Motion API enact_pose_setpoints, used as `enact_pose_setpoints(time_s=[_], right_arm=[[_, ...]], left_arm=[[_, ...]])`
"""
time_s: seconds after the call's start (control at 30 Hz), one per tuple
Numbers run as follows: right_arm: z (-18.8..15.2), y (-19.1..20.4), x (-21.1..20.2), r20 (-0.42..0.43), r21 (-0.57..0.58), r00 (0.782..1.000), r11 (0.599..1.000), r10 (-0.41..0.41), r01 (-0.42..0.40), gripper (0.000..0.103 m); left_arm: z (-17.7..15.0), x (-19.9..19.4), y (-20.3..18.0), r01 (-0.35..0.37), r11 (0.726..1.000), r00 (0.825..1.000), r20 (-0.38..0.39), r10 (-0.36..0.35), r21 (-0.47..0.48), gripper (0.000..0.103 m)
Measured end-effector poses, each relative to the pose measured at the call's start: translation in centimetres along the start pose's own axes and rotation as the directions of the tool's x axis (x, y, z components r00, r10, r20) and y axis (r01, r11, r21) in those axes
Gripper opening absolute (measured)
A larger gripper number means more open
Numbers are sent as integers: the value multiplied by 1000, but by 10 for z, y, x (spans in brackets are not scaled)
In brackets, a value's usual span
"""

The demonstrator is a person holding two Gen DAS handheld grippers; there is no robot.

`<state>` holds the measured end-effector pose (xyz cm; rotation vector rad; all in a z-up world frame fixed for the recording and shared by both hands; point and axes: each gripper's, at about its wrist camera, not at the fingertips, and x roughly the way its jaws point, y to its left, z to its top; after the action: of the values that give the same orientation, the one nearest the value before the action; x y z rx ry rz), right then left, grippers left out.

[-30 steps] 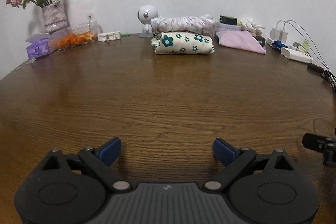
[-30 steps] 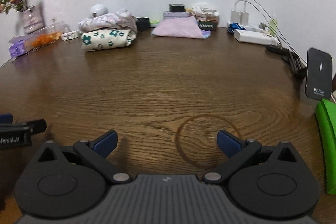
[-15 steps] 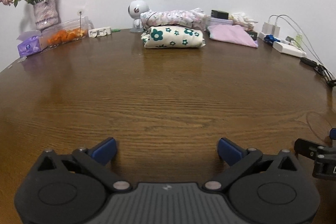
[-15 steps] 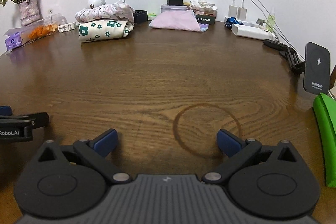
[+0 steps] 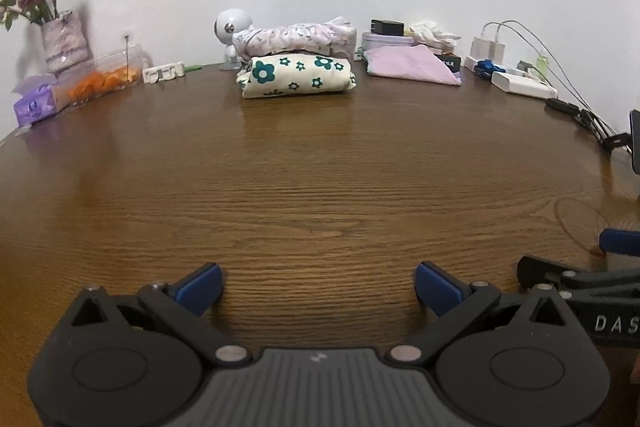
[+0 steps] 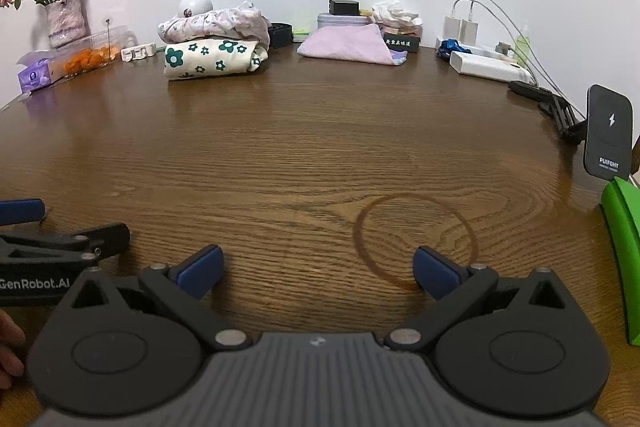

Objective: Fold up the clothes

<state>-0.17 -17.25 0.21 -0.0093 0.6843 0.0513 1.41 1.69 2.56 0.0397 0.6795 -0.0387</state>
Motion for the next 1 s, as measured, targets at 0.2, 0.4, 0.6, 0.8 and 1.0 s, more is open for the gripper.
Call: enact_pose_setpoints(time_s=[0.2,0.4,0.6,0.8,1.0], right_arm=[[0,2,0,1,10,1000,1000,-14,14,102],[-1,4,0,2,17,1000,1000,-22,22,102],[-1,4,0,3,22,1000,999,-28,28,102],[-1,5,0,5,27,999,999,-34,34,102],[-2,6,0,5,30,999,999,-37,37,102]], left_arm=[[-1,-1,0,-25,1000,1000,1,25,-20,103],[0,0,1,-26,999,1000,0,26,-22,103],[0,0,3,-29,999,1000,0,29,-25,103],[-1,0,4,-22,999,1000,0,22,-25,103],[-1,0,4,-17,1000,1000,0,17,-25,103]])
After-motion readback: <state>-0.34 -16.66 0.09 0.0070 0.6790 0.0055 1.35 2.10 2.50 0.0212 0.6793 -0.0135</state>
